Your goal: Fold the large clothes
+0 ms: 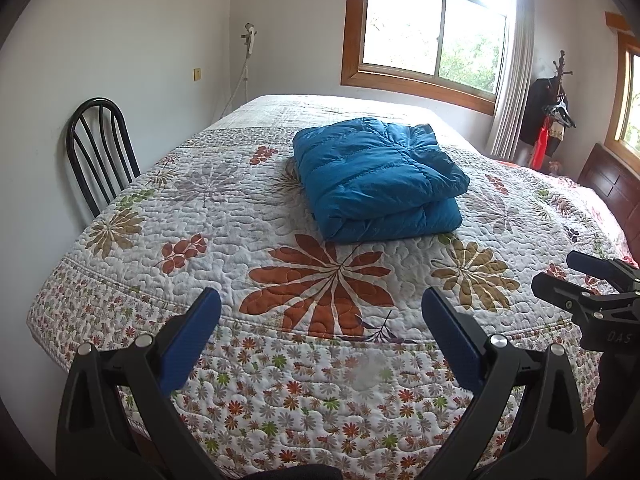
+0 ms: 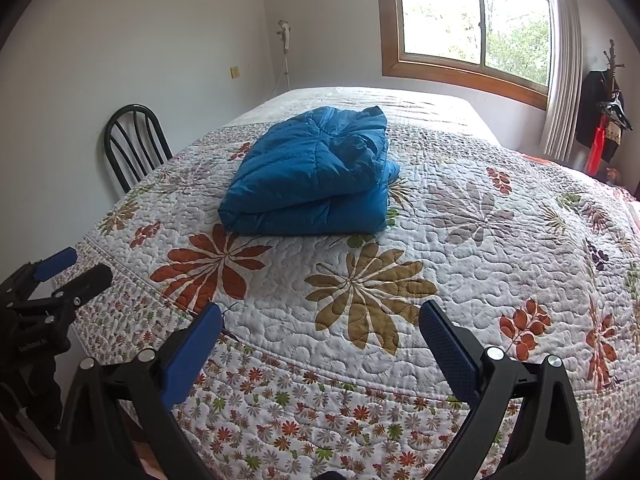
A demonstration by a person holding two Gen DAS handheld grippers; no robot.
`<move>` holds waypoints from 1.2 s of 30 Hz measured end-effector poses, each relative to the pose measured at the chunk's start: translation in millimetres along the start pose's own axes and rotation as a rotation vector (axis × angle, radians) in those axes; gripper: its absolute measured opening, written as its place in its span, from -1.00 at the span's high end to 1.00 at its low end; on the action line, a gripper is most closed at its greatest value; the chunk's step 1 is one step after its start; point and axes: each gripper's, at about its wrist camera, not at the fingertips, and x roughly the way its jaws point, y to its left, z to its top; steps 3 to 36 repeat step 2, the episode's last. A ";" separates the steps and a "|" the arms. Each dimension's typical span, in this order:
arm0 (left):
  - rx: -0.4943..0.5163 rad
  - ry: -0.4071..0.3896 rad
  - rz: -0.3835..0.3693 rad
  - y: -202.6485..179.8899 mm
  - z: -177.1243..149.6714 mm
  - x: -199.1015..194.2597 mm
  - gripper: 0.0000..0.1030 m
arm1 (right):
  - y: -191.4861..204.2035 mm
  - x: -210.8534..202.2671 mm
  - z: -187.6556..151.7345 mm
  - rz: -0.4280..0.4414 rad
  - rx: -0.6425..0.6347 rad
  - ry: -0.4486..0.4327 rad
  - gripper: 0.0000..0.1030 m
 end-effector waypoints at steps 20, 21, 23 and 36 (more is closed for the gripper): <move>0.001 0.002 0.000 0.0 0.4 0.6 -0.94 | -0.3 -0.1 0.3 0.000 -0.002 0.001 -0.92; 0.001 0.002 0.000 0.0 0.4 0.6 -0.94 | -0.3 -0.1 0.3 0.000 -0.002 0.001 -0.92; 0.001 0.002 0.000 0.0 0.4 0.6 -0.94 | -0.3 -0.1 0.3 0.000 -0.002 0.001 -0.92; 0.001 0.002 0.000 0.0 0.4 0.6 -0.94 | -0.3 -0.1 0.3 0.000 -0.002 0.001 -0.92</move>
